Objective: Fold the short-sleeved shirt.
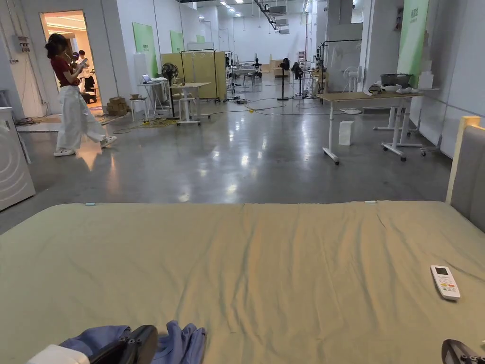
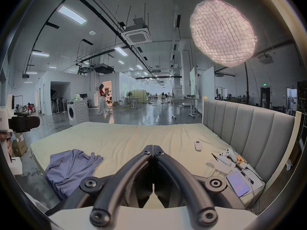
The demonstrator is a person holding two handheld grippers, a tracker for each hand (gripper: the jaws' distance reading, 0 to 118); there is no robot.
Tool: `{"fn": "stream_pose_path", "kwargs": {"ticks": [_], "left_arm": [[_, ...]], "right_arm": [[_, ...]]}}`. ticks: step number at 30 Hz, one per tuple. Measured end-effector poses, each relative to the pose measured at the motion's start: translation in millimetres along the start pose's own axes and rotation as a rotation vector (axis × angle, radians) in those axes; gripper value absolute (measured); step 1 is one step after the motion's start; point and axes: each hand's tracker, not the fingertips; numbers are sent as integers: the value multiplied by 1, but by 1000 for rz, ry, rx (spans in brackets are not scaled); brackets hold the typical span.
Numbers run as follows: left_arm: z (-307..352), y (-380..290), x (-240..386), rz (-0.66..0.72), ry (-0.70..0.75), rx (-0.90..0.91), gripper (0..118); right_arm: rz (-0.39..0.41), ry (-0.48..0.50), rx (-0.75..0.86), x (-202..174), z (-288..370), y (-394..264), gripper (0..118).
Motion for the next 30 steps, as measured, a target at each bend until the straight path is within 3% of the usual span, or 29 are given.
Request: {"fn": "stream_pose_path", "kwargs": {"ticks": [6,10,14,17,20,21,25,30], "left_arm": [[7,-9,-20,27,18,-53,0],[-6,-24,-41,-9,108,-145,40],[-22,-36,-64,15,111,-303,62],[-43,-60,-85,-2,125,-395,63],[-71,-85,-108,37,130,-483,76],[-81,-92,-113,46,142,-502,77],[-131,-129,-137,62,166,-615,77],[-192,-157,-164,198,126,-717,83]], "right_arm": [[-1,4,-25,5,1,-6,0],[-18,27,-34,7,3,-12,0],[-2,28,-64,7,4,-22,0],[-25,32,-95,8,4,-32,0],[-90,39,-191,10,5,-50,0],[-55,46,-170,9,4,-52,0],[-49,41,-262,7,1,-70,0],[-27,32,-340,5,3,-85,0]]}}
